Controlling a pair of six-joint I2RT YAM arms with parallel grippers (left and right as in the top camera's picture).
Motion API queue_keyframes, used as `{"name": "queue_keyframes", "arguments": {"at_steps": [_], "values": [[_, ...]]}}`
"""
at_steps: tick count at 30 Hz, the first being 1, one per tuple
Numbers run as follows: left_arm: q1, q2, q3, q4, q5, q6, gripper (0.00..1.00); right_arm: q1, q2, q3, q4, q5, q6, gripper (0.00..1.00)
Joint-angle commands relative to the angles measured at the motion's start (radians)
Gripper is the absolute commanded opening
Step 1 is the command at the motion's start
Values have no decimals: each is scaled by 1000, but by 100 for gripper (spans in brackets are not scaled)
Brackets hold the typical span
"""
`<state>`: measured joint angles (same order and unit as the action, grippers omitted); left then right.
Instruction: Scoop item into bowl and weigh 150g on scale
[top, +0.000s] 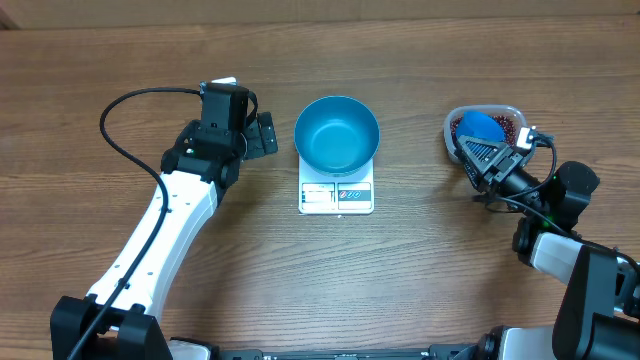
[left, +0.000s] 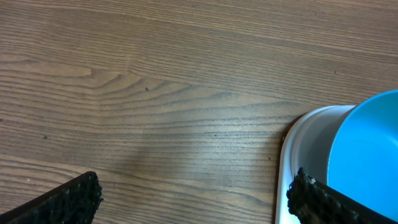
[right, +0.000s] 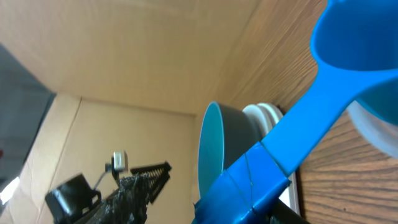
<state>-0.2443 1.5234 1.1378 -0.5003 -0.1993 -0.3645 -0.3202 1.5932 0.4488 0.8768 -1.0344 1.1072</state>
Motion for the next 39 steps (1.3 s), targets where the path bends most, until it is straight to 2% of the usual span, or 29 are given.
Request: {"name": "queue_keyframes", "arguments": {"at_steps": [1, 5, 9, 16, 31, 39], "values": [[3, 3, -1, 3, -13, 5, 100, -3, -14, 3, 9, 92, 74, 48], [3, 3, -1, 3, -13, 5, 100, -3, -14, 3, 13, 137, 134, 48], [3, 3, -1, 3, -13, 5, 100, -34, -14, 3, 16, 143, 148, 55], [3, 3, -1, 3, -13, 5, 100, -120, -14, 3, 106, 113, 230, 59], [3, 3, -1, 3, -13, 5, 100, -251, -14, 3, 109, 110, 232, 66], [3, 3, -1, 3, -13, 5, 100, -225, -14, 3, 68, 139, 215, 67]]}}
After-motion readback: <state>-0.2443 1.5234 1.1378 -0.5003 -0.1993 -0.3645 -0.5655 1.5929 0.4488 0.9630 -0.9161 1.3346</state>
